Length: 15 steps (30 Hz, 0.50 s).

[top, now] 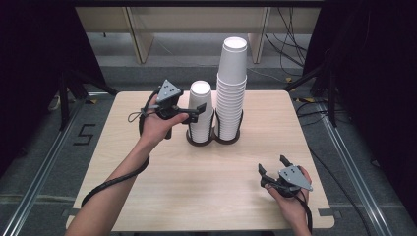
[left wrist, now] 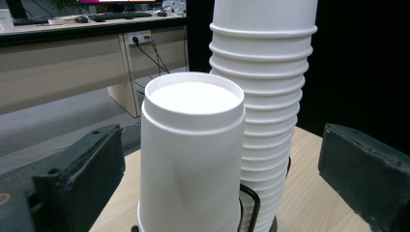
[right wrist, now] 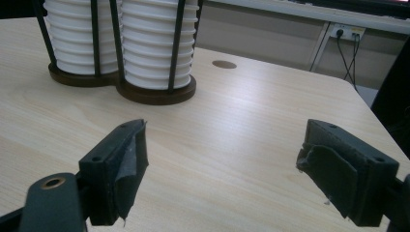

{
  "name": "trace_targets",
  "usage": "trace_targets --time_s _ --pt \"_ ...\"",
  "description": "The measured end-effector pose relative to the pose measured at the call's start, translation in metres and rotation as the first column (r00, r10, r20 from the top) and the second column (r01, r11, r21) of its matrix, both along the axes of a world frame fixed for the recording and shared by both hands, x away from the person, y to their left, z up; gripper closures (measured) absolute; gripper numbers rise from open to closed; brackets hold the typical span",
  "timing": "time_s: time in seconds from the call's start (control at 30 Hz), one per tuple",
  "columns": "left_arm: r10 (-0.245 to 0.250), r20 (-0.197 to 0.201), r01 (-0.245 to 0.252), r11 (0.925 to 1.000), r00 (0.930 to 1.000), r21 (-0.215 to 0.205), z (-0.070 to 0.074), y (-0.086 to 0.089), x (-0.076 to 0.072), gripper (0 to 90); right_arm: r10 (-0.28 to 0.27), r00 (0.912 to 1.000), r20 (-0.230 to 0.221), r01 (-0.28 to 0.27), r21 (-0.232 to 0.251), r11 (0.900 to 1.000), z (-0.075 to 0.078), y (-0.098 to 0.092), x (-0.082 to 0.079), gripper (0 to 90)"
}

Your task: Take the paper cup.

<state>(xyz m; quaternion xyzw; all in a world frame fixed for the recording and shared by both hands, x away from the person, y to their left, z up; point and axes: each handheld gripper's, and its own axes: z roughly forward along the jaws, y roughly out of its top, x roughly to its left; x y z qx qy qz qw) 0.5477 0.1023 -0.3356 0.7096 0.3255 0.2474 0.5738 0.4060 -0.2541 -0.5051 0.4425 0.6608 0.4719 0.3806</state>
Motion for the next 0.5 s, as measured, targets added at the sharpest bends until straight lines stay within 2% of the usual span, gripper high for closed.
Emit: trace_targets --time_s 0.17,0.3,0.33,0.43,0.5 --pt "-0.003 0.003 0.003 0.9998 1.0000 0.021 0.006 -0.008 0.006 1.5 0.005 1.0000 0.002 -0.005 -0.002 1.000 0.000 -0.001 0.000 17.7" --pt "-0.004 0.008 0.004 0.9996 1.0000 0.027 0.011 -0.014 0.010 1.4 0.013 0.9996 0.026 -0.012 -0.034 0.999 0.000 -0.003 0.002 17.7" --pt "-0.002 0.007 0.002 0.9996 1.0000 0.030 0.012 -0.015 0.011 1.4 0.010 0.9999 0.014 -0.009 -0.008 1.000 0.000 -0.001 0.002 17.7" --pt "0.008 0.002 -0.008 0.9991 1.0000 0.042 0.015 -0.019 0.016 1.5 0.005 0.9999 0.010 -0.005 -0.010 1.000 0.000 -0.001 0.001 17.7" --pt "0.006 0.002 -0.006 0.9989 1.0000 0.047 0.018 -0.021 0.018 1.4 0.004 1.0000 -0.006 -0.004 0.010 1.000 0.000 0.000 0.000 17.7"
